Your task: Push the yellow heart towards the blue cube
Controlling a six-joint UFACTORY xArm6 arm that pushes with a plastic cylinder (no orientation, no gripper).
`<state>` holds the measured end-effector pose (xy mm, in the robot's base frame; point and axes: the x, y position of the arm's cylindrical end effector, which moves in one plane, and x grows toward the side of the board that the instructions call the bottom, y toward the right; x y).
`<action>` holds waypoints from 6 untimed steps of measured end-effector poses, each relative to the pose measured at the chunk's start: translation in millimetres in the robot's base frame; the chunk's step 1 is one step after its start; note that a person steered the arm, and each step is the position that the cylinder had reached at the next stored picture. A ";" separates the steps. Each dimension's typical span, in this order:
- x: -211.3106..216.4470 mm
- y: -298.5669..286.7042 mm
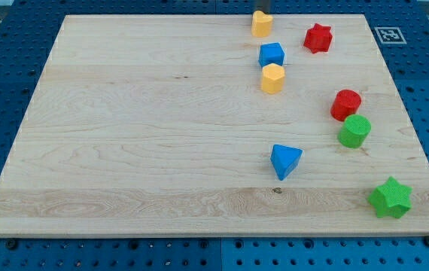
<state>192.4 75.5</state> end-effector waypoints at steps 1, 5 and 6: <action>3.1 -22.7; 41.1 40.9; 47.9 38.9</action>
